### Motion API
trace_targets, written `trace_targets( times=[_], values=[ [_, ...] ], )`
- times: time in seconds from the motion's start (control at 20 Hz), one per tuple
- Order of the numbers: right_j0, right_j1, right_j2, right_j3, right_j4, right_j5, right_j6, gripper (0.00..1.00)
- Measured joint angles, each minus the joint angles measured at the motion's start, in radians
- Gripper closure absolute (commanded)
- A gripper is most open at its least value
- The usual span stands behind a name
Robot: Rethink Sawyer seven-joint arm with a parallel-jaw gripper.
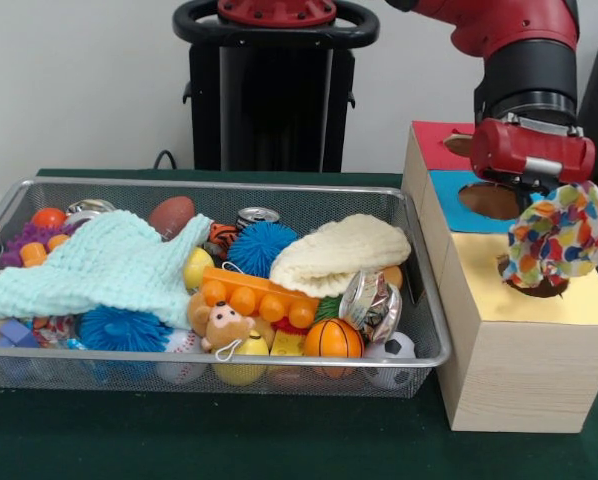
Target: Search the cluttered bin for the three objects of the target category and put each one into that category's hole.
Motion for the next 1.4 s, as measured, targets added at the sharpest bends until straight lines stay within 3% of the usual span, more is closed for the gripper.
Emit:
trace_targets(
  times=[1.4],
  values=[
    [0.005,0.054,0.024,0.0,0.017,0.0,0.0,1.0]
  ],
)
